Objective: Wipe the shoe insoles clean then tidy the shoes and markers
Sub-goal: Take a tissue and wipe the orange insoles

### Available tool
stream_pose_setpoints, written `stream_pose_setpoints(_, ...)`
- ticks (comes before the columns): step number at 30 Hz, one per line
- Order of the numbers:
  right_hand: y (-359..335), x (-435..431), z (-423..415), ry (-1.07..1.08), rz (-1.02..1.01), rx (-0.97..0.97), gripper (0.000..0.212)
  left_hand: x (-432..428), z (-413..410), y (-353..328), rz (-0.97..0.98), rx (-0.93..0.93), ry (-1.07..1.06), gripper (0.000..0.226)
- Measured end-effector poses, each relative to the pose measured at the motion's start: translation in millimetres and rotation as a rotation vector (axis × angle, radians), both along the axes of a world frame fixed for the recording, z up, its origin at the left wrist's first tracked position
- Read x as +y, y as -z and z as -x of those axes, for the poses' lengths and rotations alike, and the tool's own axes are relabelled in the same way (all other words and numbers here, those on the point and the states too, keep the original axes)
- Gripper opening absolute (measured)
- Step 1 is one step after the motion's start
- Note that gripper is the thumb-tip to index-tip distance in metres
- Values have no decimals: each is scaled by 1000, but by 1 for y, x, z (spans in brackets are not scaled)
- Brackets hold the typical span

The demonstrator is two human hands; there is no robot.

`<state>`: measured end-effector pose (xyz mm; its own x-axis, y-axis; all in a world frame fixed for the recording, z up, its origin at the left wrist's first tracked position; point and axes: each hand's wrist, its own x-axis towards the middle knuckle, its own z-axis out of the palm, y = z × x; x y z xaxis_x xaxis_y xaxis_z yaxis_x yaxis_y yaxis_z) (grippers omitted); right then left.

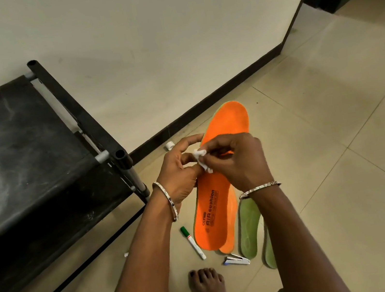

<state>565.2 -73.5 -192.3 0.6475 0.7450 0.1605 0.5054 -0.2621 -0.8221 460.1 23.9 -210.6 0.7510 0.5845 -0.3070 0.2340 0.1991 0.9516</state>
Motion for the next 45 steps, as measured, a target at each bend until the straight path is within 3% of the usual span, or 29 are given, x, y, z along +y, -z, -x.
stream_pose_setpoints(2, 1, 2, 3, -13, 16, -37, 2, -1, -1, 2, -28, -2, 12, 55)
stream_pose_setpoints(6, 6, 7, 6, 241, -111, -142, 6, -4, -3, 1, -48, -3, 51, 59)
stream_pose_setpoints(16, 8, 7, 0, 492, -207, -229, 10, -5, -4, -2, -28, 28, 72, 54)
stream_pose_setpoints(19, 7, 7, 0, 459, -189, -209, 9, -5, -5, -2, -22, 30, 40, 54)
stream_pose_setpoints(25, 4, 3, 2, 103, -34, -53, 5, 1, 1, 1, -16, 33, -52, 56)
stream_pose_setpoints(33, 12, 2, -9, 514, -117, -142, 11, 1, 4, -1, -47, 67, 74, 55)
stream_pose_setpoints(42, 9, 7, 5, 192, -49, -44, 7, 5, 6, 1, -53, 82, 31, 60)
stream_pose_setpoints(45, 11, 3, -2, 346, -84, -101, 7, 5, 8, -1, -77, 76, 71, 57)
